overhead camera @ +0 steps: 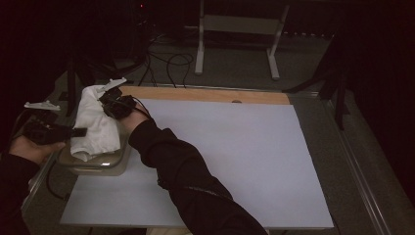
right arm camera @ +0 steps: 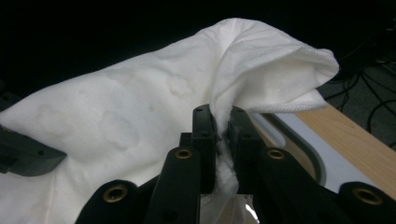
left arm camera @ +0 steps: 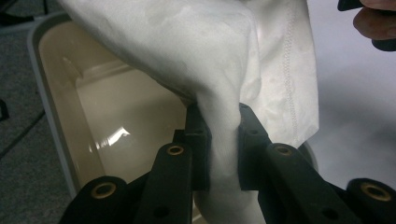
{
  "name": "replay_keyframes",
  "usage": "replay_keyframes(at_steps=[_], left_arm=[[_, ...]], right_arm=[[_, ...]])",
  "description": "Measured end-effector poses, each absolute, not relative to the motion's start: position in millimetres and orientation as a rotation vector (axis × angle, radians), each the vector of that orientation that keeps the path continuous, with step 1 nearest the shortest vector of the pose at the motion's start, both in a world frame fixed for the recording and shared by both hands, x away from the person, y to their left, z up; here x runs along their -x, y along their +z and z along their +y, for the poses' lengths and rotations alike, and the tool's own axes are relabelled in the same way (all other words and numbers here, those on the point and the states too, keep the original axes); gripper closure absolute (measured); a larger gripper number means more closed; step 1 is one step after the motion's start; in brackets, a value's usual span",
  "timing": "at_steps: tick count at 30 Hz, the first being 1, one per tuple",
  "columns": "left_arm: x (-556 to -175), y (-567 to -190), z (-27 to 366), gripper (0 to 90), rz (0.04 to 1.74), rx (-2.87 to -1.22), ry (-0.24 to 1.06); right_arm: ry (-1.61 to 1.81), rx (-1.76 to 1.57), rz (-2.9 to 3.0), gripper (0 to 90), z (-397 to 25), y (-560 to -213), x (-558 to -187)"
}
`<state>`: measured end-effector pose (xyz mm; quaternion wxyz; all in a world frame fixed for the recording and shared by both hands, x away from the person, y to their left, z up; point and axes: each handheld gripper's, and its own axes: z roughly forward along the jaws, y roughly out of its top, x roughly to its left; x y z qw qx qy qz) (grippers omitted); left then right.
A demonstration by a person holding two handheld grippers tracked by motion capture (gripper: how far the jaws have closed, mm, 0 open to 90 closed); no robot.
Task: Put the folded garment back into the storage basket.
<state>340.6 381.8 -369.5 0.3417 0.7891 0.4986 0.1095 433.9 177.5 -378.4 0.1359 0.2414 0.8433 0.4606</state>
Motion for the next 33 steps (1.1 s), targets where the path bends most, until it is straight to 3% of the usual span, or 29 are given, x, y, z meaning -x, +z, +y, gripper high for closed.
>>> replay_keyframes(at_steps=[13,14,16,18,23,33], left_arm=[[-347,-403,388,77.0,1.386,-2.054,0.228],[-348,-405,388,74.1,1.407,-2.046,0.234],[-349,-408,388,55.0,1.445,-2.045,0.255],[-350,-408,388,41.4,1.47,-2.039,0.265],[-350,-406,380,18.8,1.488,-2.051,0.303],[-348,-399,368,10.9,1.475,-2.071,0.321]], right_arm=[[1.279,-0.783,2.506,82.0,192,-412,-441],[1.272,-0.796,2.517,80.3,193,-414,-442],[1.26,-0.807,2.56,64.0,194,-421,-444],[1.235,-0.794,2.597,46.3,196,-425,-445],[1.227,-0.764,2.624,30.7,197,-422,-444],[1.246,-0.745,2.617,20.7,190,-414,-440]])
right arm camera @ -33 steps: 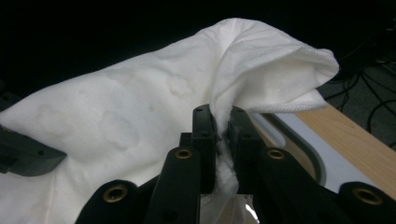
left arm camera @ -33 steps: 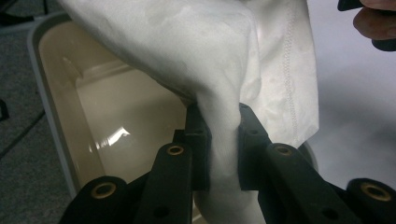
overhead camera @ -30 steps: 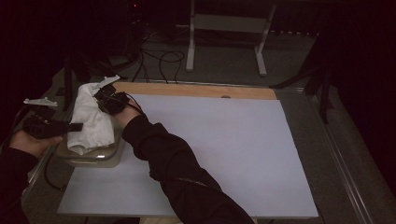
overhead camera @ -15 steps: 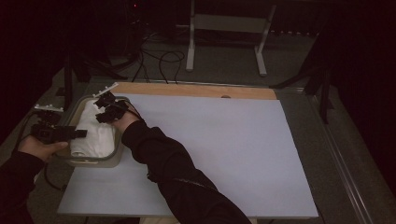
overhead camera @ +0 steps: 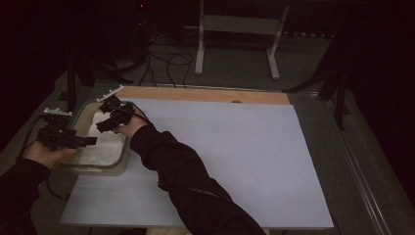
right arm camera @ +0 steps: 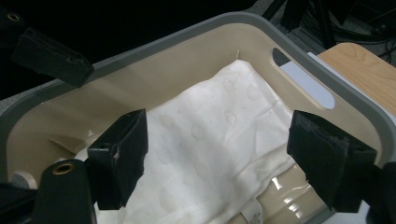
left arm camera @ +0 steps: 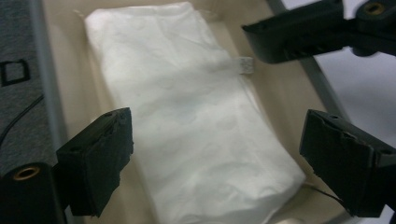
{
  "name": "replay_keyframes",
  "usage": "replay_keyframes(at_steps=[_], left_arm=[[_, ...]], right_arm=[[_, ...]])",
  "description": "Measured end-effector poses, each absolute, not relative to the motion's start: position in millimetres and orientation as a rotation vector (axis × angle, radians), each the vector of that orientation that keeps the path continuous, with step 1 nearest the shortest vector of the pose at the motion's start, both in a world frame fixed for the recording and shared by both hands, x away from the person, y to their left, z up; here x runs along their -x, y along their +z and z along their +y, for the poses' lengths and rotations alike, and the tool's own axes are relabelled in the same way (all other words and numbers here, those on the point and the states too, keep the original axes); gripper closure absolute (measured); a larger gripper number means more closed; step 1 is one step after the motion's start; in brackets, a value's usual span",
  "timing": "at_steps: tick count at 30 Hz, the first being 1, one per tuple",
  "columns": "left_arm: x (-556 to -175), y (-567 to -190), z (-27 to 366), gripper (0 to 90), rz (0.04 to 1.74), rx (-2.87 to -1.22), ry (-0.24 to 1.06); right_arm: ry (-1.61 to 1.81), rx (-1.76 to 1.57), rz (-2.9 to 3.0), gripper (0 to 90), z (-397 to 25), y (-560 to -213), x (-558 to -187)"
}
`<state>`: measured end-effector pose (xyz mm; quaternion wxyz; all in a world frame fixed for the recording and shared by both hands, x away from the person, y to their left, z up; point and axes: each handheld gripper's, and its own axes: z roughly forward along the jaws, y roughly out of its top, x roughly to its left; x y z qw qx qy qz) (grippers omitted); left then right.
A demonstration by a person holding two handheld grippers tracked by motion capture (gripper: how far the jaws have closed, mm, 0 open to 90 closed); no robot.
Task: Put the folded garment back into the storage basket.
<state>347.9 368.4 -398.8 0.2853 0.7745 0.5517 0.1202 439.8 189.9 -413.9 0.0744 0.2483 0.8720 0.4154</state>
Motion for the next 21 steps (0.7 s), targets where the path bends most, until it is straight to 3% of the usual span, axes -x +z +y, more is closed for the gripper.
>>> replay_keyframes(at_steps=[9,15,21], left_arm=[[-345,-393,360,10.4,1.447,-2.073,0.304],[-341,-392,356,6.6,1.427,-2.06,0.296],[-338,-391,349,0.4,1.365,-2.055,0.266]], right_arm=[[1.258,-0.742,2.619,17.4,183,-413,-438],[1.256,-0.727,2.627,9.8,176,-412,-436],[1.273,-0.715,2.658,9.1,166,-412,-435]])
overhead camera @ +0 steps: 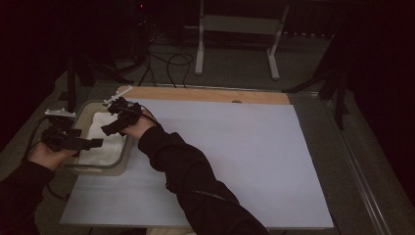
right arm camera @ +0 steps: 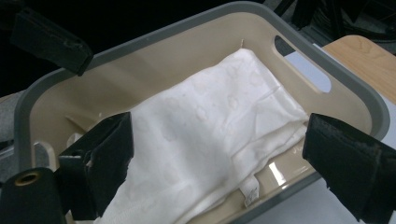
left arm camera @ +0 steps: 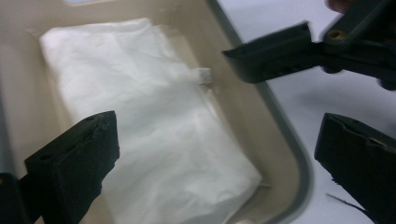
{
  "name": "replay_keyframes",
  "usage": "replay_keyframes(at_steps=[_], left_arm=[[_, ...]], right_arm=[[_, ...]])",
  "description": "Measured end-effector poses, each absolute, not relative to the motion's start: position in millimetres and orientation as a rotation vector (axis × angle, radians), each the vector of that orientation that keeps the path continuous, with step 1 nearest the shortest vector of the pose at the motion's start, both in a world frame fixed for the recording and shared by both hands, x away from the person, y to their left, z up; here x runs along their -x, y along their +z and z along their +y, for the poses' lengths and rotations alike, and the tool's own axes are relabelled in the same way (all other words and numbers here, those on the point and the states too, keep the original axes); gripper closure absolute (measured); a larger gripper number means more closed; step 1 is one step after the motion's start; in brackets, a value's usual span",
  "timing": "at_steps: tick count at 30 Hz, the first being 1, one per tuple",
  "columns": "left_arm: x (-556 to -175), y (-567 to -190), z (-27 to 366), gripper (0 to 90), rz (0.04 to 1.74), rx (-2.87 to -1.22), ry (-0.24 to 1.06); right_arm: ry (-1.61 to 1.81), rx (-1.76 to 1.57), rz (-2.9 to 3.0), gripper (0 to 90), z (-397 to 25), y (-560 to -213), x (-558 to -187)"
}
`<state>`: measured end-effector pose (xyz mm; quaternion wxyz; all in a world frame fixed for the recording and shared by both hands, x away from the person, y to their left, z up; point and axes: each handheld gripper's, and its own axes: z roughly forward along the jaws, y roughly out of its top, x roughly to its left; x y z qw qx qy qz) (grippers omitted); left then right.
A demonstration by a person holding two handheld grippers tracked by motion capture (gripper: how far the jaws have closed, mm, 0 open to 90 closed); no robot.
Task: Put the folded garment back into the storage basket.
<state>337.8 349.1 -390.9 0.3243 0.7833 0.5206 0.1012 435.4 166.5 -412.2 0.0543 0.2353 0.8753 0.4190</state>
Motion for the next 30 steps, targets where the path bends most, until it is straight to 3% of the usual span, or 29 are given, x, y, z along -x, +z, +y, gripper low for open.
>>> replay_keyframes(at_steps=[30], left_arm=[[-339,-379,304,0.0,1.202,-2.045,0.241]], right_arm=[[1.284,-0.697,2.644,9.2,101,-403,-432]])
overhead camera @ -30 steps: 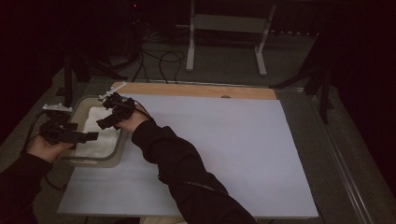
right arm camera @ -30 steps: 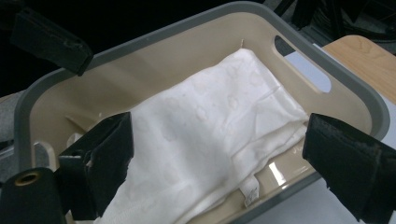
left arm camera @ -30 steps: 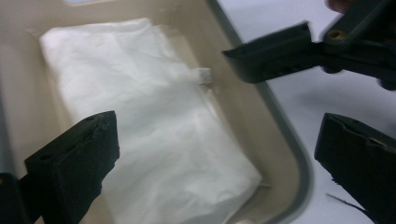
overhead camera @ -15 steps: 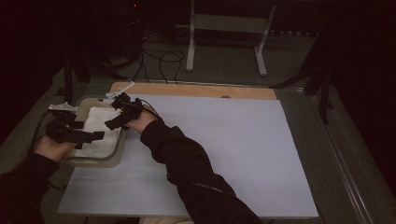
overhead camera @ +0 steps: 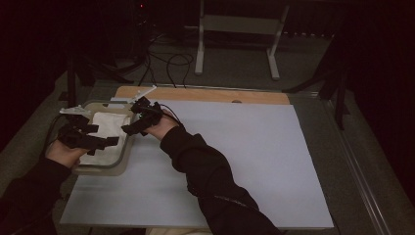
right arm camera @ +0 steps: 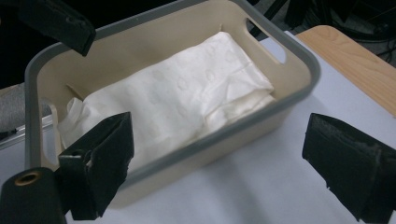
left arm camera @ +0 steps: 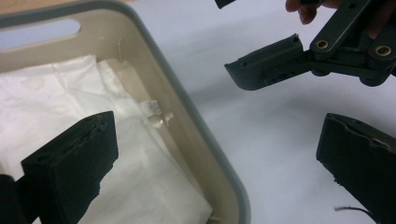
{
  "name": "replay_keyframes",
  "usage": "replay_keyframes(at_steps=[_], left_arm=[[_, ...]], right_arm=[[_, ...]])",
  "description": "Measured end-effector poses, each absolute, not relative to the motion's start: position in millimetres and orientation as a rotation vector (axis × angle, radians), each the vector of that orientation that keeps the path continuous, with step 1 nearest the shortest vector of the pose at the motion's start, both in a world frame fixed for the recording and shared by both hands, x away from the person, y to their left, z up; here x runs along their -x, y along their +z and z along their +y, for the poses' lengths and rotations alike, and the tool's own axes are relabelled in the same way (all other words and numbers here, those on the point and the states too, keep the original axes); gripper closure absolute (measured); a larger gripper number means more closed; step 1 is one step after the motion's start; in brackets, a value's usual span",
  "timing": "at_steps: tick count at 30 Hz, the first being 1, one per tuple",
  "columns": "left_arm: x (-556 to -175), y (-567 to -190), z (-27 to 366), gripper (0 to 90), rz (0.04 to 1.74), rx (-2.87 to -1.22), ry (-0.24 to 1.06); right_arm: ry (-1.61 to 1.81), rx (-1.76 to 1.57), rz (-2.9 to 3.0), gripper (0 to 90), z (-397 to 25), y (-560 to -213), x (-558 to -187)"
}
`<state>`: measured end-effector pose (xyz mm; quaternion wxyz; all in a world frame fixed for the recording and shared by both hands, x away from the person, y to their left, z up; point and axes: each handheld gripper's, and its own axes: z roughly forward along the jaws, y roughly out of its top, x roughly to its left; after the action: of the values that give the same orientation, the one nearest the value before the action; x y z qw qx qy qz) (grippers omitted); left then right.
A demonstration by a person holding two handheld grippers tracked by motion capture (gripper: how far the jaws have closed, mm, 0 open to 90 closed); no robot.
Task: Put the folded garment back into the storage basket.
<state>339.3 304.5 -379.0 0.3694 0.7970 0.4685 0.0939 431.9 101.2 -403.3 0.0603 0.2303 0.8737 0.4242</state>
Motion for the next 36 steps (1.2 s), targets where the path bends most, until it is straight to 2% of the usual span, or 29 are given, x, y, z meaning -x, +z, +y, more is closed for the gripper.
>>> replay_keyframes(at_steps=[20,36], left_arm=[[-343,-387,256,0.0,1.035,-2.115,0.251],[-340,-398,224,0.0,0.939,-2.148,0.258]], right_arm=[[1.287,-0.782,2.597,9.2,18,-410,-423],[1.268,-0.835,2.574,9.2,-47,-430,-412]])
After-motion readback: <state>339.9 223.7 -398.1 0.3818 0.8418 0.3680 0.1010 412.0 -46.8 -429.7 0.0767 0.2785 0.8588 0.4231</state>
